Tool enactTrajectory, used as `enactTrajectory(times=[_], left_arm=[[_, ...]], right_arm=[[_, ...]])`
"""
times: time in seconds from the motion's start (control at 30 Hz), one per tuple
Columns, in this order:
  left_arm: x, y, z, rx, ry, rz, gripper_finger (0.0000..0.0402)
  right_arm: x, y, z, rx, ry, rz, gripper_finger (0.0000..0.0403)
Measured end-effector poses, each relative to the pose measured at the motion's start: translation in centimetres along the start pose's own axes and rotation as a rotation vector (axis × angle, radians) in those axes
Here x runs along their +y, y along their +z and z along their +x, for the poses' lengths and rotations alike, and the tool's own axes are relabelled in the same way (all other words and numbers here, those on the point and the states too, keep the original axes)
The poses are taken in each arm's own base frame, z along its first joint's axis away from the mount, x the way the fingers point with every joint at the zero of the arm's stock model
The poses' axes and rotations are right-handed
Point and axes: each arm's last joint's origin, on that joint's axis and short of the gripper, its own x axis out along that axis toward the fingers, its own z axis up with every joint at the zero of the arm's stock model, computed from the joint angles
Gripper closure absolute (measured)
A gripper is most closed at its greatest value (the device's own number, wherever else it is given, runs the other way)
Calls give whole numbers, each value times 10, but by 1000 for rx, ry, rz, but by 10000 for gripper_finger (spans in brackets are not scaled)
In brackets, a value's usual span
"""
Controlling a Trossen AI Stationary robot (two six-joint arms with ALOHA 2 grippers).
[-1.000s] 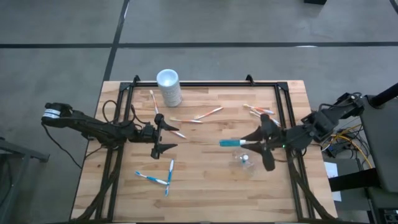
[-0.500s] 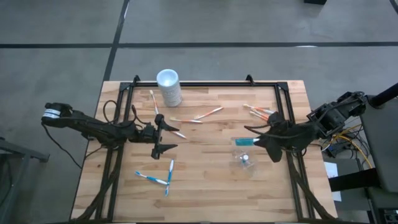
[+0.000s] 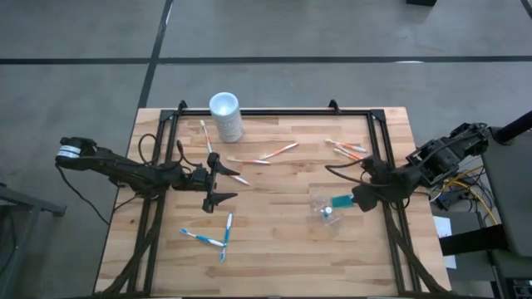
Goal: Pick & Place toothbrushing station
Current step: Put the mouthwash into the middle section of the transparent organizer
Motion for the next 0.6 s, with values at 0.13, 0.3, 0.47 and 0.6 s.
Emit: enactTrajectory(times=[0.13, 0.3, 0.47, 0.6], left_arm=[[0, 0, 0, 0, 0, 0, 83], [0, 0, 0, 0, 0, 0, 83], [0, 0, 0, 1, 0, 0, 83], [0, 0, 0, 1, 0, 0, 83]], right_arm=[[-4, -1, 2, 46, -54, 88, 303], [-2, -1, 12, 76, -135, 119, 303], [5, 3, 27, 90, -186, 123, 303], [9, 8, 37, 92, -220, 150, 303]])
